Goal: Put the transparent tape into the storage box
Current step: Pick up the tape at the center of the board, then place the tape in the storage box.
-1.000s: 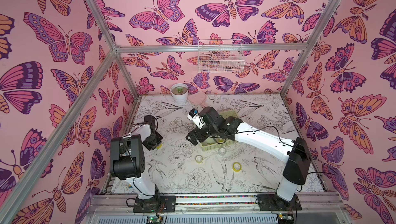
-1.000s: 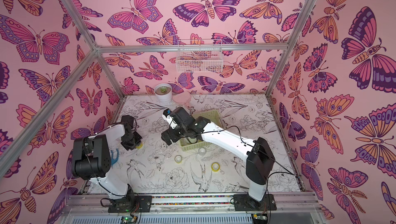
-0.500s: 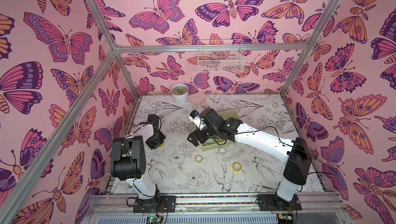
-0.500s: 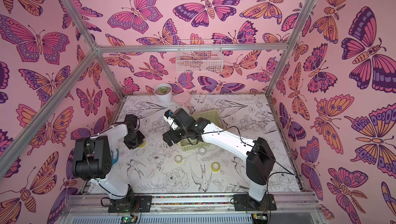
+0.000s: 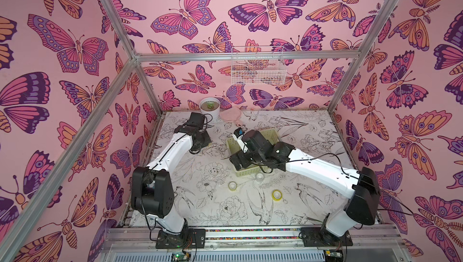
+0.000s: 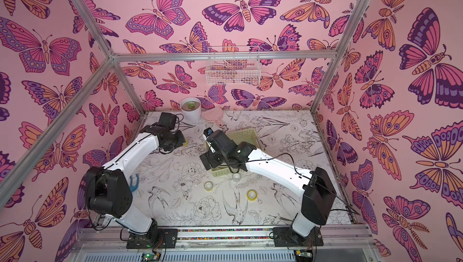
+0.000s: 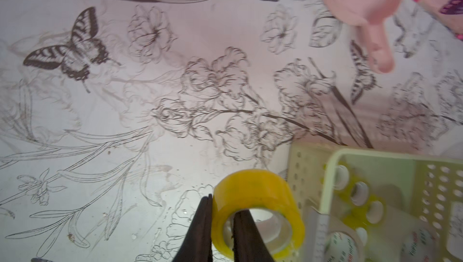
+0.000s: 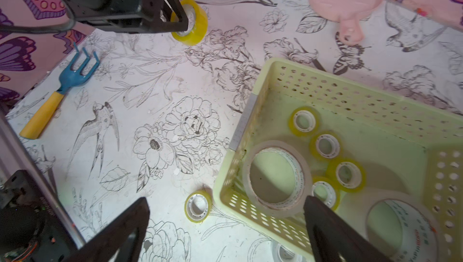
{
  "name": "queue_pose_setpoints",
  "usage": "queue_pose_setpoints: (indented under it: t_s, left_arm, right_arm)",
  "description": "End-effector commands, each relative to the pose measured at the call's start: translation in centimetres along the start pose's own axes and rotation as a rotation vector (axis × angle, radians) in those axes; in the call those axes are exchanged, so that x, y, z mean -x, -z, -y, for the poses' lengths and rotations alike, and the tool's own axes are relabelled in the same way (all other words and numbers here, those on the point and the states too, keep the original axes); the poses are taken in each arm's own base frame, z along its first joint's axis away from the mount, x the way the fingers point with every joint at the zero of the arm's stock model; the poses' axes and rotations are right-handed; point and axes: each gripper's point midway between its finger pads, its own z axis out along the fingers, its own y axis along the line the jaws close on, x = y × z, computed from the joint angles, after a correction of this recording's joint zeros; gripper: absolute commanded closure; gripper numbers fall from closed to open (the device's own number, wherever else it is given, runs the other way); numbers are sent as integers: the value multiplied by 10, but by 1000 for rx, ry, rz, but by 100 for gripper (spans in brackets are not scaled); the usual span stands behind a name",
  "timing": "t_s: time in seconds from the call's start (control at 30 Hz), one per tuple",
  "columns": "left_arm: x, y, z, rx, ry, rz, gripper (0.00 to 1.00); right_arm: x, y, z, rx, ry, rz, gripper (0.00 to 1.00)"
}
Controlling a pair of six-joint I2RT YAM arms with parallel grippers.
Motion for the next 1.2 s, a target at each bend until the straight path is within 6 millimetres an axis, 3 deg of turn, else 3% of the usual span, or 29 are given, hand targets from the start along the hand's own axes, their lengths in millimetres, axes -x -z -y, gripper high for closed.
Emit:
queue_pose_setpoints:
  t_s: [0.0, 0.03, 0.23, 0.47, 0.77, 1.17]
  left_arm:
    - [-15, 1, 28, -29, -98, -56, 100]
    - [-17, 1, 39, -40, -119, -62, 100]
    - [-34, -10, 92, -95, -209, -108, 100]
    - [-54, -41, 127, -79, -289, -152, 100]
    - [-68, -83, 112, 87, -381, -192, 100]
    - [-73, -114, 94, 220, -388, -217, 100]
  right_arm:
    - [1, 8, 27, -105, -53, 35, 1]
    - [5, 20, 31, -110, -69, 66, 1]
    - [-3, 29, 47, -154, -100, 77, 1]
    - [-7, 33, 55, -182, -114, 73, 1]
    - [-12, 37, 59, -197, -119, 71, 1]
    - [-13, 36, 59, -198, -116, 66, 1]
